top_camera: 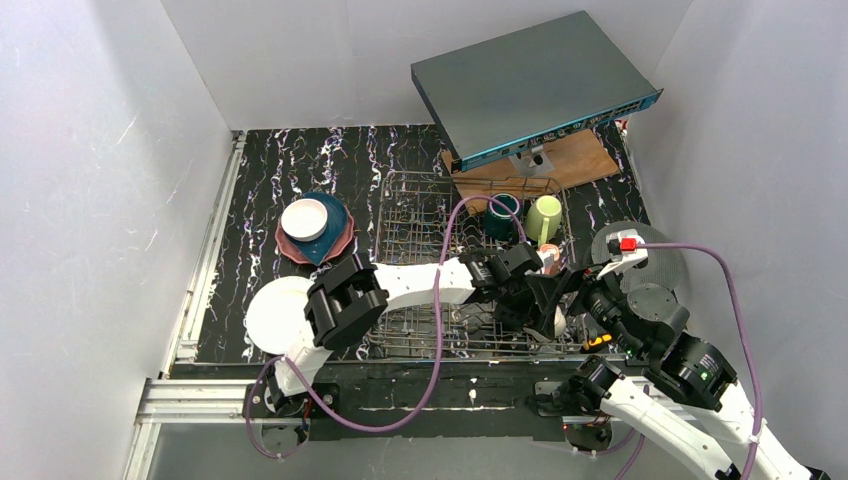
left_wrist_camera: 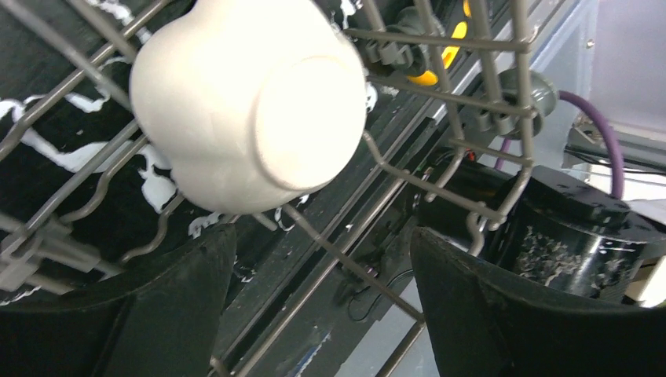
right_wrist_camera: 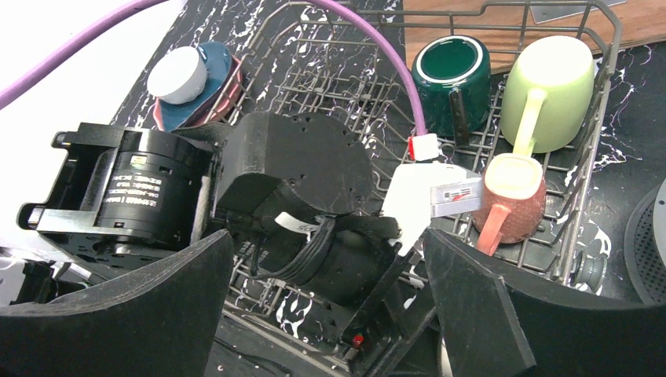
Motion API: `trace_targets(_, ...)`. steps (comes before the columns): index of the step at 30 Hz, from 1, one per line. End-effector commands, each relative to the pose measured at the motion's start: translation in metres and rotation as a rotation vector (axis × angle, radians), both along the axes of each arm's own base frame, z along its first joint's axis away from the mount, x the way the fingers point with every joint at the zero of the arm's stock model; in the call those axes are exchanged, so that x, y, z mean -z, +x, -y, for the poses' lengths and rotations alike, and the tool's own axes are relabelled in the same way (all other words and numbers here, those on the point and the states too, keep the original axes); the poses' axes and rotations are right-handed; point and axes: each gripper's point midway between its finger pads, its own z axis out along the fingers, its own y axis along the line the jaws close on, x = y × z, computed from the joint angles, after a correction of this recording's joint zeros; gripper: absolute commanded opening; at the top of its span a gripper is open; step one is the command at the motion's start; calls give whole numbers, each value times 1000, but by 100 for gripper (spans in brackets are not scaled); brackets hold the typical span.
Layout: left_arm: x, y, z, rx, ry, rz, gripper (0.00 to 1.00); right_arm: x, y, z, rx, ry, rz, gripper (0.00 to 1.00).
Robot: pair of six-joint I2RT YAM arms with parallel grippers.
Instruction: Load the mixed dishes into the dish rack
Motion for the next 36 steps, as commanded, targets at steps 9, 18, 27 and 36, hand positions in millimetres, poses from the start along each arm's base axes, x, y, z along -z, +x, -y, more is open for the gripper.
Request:
trace_targets(9,-76,12,-119,-64,77,271,98,4,10,-10,-7,-5,27,98)
trace_targets(18,-124,39,-284,-350,375,532,98,18,19,-31,-61,-47,15,98)
trace_targets(27,-136,67,-403,-638,622,611,98,35,21,-39,-93,-66,3,98)
trace_targets(36,-135,135,-440,-806,637,549,98,48,16,-53,-150,-58,-64,98)
